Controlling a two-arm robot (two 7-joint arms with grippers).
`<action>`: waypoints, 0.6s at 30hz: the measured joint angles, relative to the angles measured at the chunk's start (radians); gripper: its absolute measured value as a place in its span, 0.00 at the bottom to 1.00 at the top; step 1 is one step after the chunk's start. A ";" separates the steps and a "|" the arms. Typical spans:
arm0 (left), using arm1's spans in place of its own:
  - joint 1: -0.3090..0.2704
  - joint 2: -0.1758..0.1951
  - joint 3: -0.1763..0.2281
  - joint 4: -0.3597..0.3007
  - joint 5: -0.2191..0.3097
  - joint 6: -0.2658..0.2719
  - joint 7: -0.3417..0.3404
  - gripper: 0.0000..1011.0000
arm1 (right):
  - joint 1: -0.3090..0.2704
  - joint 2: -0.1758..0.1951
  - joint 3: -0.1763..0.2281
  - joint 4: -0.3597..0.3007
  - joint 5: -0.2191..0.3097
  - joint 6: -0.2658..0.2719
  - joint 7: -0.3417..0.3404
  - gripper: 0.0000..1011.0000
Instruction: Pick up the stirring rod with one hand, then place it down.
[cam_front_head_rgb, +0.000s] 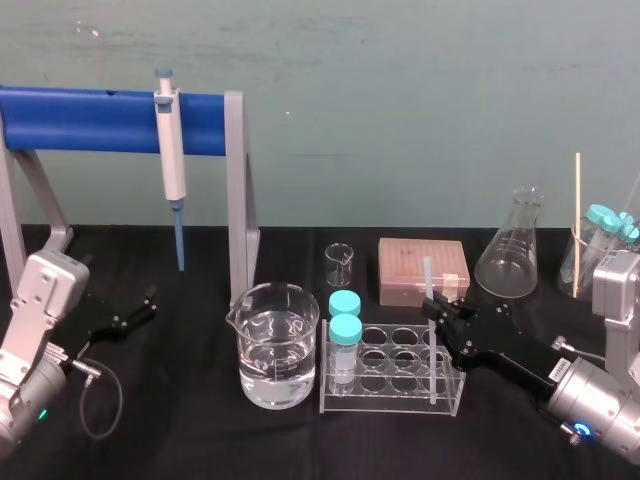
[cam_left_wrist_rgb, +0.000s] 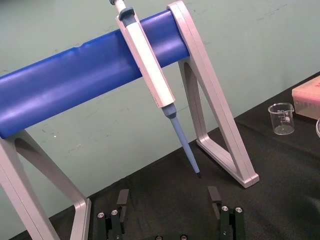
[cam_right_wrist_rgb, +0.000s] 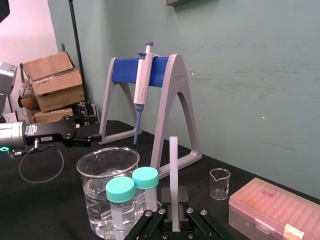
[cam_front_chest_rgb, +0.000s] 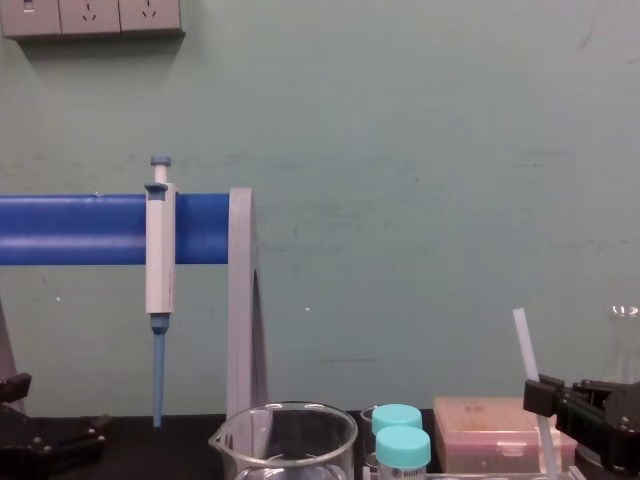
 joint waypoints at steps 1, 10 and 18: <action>0.000 0.000 0.000 0.000 0.000 0.000 0.000 0.99 | 0.000 0.000 0.000 0.000 0.000 0.000 0.000 0.07; 0.000 0.000 0.000 0.000 0.000 0.000 0.000 0.99 | 0.001 0.000 0.001 0.000 0.002 0.000 0.000 0.33; 0.000 0.000 0.000 0.000 0.000 0.000 0.000 0.99 | 0.001 0.000 0.002 0.000 0.004 0.000 0.000 0.57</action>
